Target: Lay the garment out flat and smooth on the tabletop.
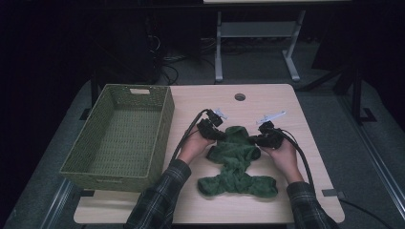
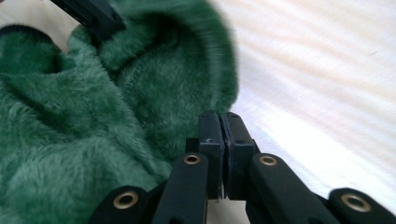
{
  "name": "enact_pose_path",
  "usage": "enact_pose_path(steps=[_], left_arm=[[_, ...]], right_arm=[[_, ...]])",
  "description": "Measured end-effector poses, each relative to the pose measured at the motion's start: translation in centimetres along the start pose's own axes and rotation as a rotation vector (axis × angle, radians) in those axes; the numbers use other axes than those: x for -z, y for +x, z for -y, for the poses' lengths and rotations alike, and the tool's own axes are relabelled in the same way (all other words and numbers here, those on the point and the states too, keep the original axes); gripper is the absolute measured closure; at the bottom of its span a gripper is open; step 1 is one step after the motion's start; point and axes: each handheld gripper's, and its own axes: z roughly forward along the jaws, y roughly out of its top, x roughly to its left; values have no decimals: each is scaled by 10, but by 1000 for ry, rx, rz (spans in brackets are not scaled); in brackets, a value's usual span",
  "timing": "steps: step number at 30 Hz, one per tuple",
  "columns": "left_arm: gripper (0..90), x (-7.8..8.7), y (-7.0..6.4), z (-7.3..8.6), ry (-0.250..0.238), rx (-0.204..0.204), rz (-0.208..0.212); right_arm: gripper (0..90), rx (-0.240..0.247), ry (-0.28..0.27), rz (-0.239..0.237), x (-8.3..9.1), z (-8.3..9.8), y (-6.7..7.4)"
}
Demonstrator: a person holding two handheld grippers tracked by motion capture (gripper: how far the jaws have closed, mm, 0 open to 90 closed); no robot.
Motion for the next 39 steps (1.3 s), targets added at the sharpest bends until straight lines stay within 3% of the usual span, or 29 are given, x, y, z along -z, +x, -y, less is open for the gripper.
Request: enact_pose_path(steps=[3,8,12,17,25,27,31,35,39], left_arm=[[868,11,4,2,-32,23,-38],[871,12,9,11,-35,42,-48],[874,3,8,18,-24,15,-84],[875,-8,12,24,-20,4,-101],[859,-18,12,25,-16,-8,-121],[797,-16,13,23,-9,-3,-115],[678,-4,13,20,-83,41,-90],[588,9,12,15,-98,46,-73],[486,22,5,13,-119,52,-41]], right_arm=[[878,-8,-35,12,13,-2,-4],[881,-38,-50,17,21,0,-14],[885,-32,-29,42,14,2,-16],[889,-35,2,68,-1,5,-19],[889,-67,14,92,-11,6,-27],[876,-86,6,82,-10,7,-29],[705,-98,-14,84,-4,6,-31],[661,-125,-88,74,20,2,-34],[631,-120,-91,83,34,3,-33]])
